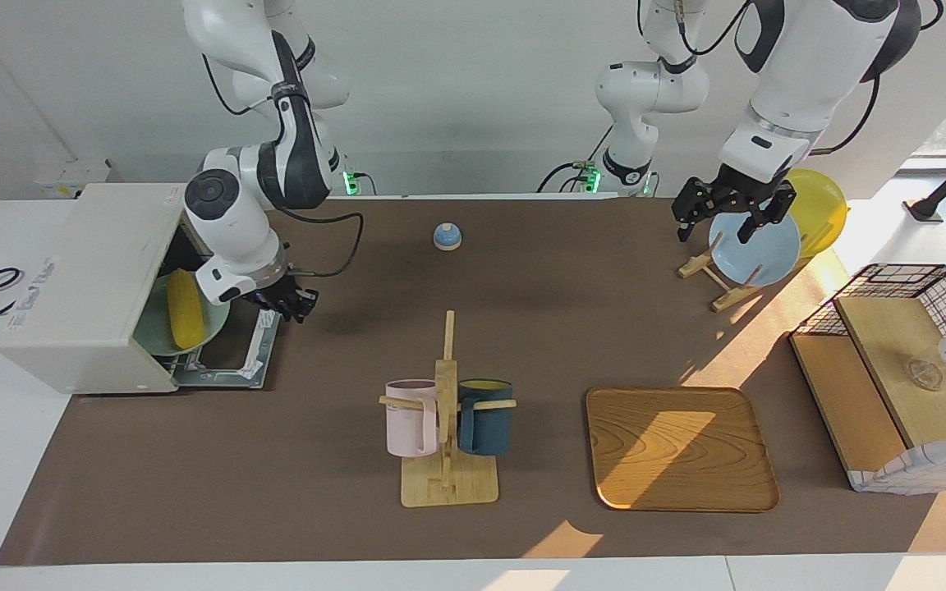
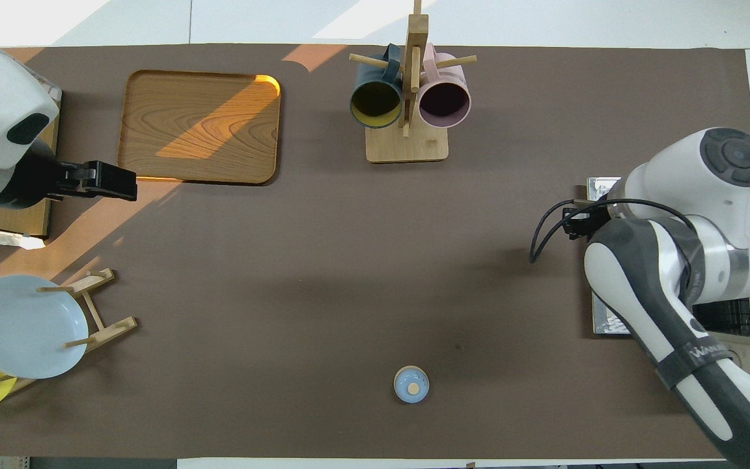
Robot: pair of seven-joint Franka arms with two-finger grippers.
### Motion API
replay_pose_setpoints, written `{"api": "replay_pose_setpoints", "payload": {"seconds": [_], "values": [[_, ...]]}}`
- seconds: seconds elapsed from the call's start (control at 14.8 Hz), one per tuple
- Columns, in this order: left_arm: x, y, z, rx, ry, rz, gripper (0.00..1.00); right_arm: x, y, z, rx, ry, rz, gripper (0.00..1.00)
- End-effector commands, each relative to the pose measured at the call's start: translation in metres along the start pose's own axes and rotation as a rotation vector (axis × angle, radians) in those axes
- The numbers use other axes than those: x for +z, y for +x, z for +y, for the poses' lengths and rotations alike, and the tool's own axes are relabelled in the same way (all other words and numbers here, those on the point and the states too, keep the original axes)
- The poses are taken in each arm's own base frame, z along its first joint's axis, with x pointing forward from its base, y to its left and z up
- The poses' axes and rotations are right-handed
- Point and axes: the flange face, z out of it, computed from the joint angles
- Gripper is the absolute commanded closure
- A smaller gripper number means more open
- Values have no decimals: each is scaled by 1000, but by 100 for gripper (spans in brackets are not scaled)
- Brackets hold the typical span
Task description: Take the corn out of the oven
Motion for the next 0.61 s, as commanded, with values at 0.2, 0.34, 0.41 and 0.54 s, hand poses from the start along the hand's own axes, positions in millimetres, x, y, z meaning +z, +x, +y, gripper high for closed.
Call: {"api": "replay_pose_setpoints", "payload": {"seconds": [0.2,0.34,0.41,0.54], "values": [[5,-4,2,10,-9,9,0,-1,-5,63,-14,-91,-28,42],[4,-4,2,12,-9,12,0,8,-7,76,-49,-81,-3,46],[4,-4,3,15,-9,13,0,14,-11,79,-83,-79,-1,49],[4,-4,3,13,-10,16,0,20,-11,85,-150,-74,18,51]]}}
